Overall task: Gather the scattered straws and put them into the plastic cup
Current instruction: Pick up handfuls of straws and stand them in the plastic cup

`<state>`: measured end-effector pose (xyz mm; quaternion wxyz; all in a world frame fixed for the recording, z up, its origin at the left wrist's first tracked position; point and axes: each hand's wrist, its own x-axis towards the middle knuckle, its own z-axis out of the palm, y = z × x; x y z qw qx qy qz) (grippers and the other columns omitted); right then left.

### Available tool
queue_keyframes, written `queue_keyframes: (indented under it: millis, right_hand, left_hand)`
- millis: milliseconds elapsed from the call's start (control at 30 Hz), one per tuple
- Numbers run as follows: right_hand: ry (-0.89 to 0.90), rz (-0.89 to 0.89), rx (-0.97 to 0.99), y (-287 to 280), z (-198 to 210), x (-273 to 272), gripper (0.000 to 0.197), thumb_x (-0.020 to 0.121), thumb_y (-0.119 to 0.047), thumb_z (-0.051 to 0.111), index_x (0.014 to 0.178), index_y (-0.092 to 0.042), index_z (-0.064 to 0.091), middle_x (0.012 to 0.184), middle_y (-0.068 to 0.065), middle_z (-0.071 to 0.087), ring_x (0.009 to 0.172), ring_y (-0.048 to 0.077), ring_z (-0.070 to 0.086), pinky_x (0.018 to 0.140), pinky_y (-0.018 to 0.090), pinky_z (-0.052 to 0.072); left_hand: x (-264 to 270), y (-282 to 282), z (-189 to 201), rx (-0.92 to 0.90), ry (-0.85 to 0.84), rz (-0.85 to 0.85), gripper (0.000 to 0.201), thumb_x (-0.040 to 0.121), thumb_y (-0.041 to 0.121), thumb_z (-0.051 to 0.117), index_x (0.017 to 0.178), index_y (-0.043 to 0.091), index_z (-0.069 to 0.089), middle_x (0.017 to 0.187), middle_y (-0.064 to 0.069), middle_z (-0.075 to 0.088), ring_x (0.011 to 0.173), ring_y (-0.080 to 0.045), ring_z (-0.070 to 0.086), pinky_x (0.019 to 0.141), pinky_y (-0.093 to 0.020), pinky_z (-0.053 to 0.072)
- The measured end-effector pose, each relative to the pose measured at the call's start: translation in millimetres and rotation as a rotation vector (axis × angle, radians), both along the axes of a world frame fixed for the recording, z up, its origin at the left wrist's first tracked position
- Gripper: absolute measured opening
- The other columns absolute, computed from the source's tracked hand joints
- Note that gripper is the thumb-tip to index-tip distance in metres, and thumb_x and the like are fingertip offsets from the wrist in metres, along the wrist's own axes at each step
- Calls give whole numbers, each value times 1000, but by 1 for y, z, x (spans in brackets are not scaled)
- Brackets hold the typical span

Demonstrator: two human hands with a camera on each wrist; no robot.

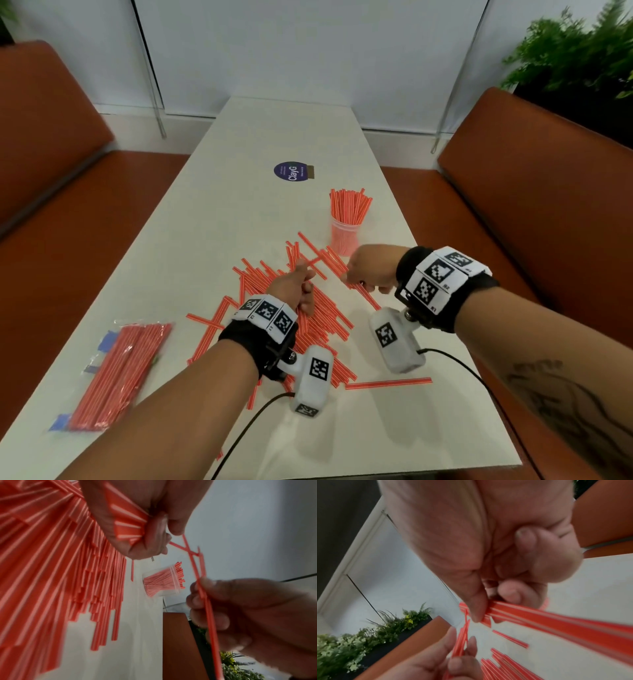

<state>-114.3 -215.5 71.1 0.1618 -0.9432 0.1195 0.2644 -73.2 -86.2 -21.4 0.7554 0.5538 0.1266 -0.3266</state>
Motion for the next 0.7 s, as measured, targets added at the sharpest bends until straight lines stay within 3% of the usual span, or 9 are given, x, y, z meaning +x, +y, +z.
queue_keyframes:
  millis: [133,233,300,400,467,567,700]
  right_hand:
    - [72,-27,-23,-6,-15,-14,22,96,-28,47,91,-7,53,63,0,47,49,11,40,51,18,36]
    - [76,-63,-14,-11,-20,-21,21,96,-24,47,84,-9,53,64,0,47,50,11,41,51,19,36]
    - [69,-99,41,-14,-22,-25,20,96,-22,46,89,-5,55,64,2,46,50,13,39,51,21,35]
    - [42,-157,124,-11,-22,-33,20,96,-22,46,89,-5,54,64,2,46,51,13,37,50,21,34]
    - [54,-120,125,-7,-23,-39,20,96,-21,45,87,-4,52,62,2,45,50,14,36,48,21,33]
    - [69,-87,110,-7,-24,-46,22,96,-23,45,83,-6,52,62,1,45,49,14,37,48,20,34]
    - [39,-160,78,-25,-14,-49,16,94,-17,47,86,-6,56,65,2,47,50,13,37,46,20,33]
  left_hand:
    - [-4,3,-4,38,5,-61,37,94,37,48,67,11,51,51,3,41,27,-5,30,33,-10,27]
    - [-2,2,-3,91,31,-98,40,93,43,46,74,9,55,59,2,47,28,-4,31,34,-12,28]
    - [0,1,0,130,56,-127,45,92,49,45,77,7,55,68,-1,58,30,-4,32,34,-14,29]
    - [1,-5,7,128,74,-85,40,94,43,45,82,5,52,79,-6,67,26,-5,32,33,-13,29]
    - [0,-10,12,85,49,1,29,97,30,45,81,7,52,69,-5,60,26,-6,33,33,-11,28]
    - [3,-14,17,134,-9,92,32,98,21,41,70,8,48,53,-3,42,41,-13,33,41,-20,28]
    - [9,-11,18,167,-56,179,33,97,13,38,65,9,45,45,-3,51,43,-17,41,42,-21,30]
